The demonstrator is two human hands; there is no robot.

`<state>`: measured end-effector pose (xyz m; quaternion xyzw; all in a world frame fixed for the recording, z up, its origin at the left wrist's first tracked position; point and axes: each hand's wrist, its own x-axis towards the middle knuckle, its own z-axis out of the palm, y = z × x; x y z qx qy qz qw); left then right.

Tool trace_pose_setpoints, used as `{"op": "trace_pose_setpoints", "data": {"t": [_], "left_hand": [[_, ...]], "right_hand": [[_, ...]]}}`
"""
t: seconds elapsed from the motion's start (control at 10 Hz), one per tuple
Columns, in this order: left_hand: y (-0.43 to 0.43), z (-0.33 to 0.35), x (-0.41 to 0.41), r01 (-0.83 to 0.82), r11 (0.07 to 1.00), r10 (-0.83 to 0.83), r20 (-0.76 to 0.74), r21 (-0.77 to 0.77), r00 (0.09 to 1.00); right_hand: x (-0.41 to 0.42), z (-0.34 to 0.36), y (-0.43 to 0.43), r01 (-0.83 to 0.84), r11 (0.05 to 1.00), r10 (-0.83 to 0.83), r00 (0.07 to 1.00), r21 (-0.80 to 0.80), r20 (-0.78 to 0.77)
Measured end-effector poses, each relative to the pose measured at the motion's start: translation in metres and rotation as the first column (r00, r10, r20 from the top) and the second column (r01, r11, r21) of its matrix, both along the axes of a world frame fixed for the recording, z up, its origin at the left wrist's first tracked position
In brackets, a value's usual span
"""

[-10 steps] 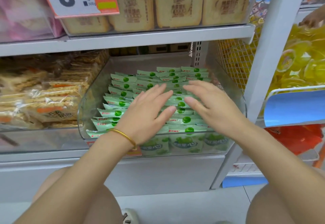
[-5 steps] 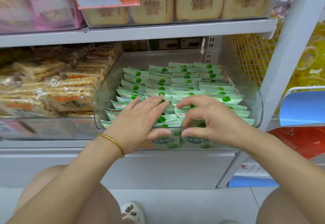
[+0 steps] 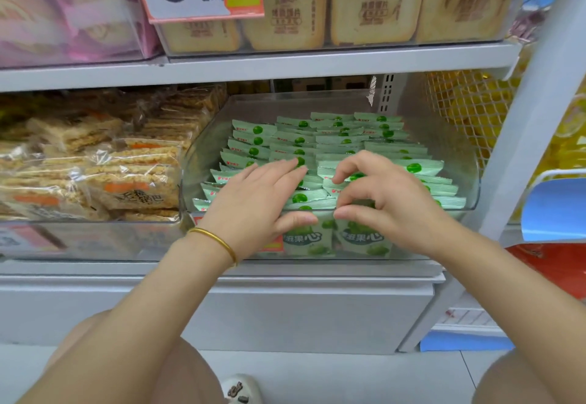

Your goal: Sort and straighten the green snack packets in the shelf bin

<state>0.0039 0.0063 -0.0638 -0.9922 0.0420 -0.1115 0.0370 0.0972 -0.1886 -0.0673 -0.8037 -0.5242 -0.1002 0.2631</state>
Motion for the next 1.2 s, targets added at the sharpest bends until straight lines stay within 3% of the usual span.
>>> {"op": "trace_pose_setpoints", "data": {"t": [0.4, 0.5, 0.6, 0.7, 0.8, 0.9, 1.1, 1.2], "left_hand": [[0.006, -0.017, 0.007, -0.004, 1.000, 0.003, -0.089, -0.012, 0.996], [0.007, -0.014, 0.006, 0.001, 0.996, -0.009, -0.091, -0.085, 0.996], [0.010, -0.009, 0.010, -0.034, 0.980, 0.024, -0.053, -0.198, 0.998], [0.013, -0.010, 0.018, -0.092, 0.982, 0.081, -0.071, -0.168, 0.994], [0.012, -0.013, 0.024, -0.162, 0.980, 0.143, -0.157, -0.113, 0.977], [0.014, -0.014, 0.027, -0.188, 0.976, 0.164, -0.198, -0.107, 0.966], [0.013, -0.015, 0.025, -0.195, 0.972, 0.166, -0.203, -0.132, 0.965], [0.011, -0.010, 0.020, -0.174, 0.962, 0.163, -0.070, -0.212, 0.984]], "right_hand": [[0.007, -0.009, 0.006, -0.005, 0.999, 0.002, 0.999, -0.053, -0.054], [0.007, -0.003, 0.005, 0.016, 0.990, -0.032, 0.993, -0.138, -0.112], [0.005, 0.003, 0.008, 0.058, 0.994, -0.077, 0.976, -0.098, -0.203], [0.010, 0.005, 0.016, 0.191, 0.981, -0.196, 0.970, -0.043, -0.142], [0.019, -0.001, 0.022, 0.372, 0.902, -0.375, 0.926, -0.219, 0.030], [0.022, -0.008, 0.026, 0.436, 0.830, -0.448, 0.893, -0.347, 0.051], [0.022, -0.007, 0.029, 0.423, 0.798, -0.444, 0.894, -0.430, 0.056], [0.020, -0.004, 0.028, 0.444, 0.817, -0.447, 0.891, -0.367, 0.083]]}}
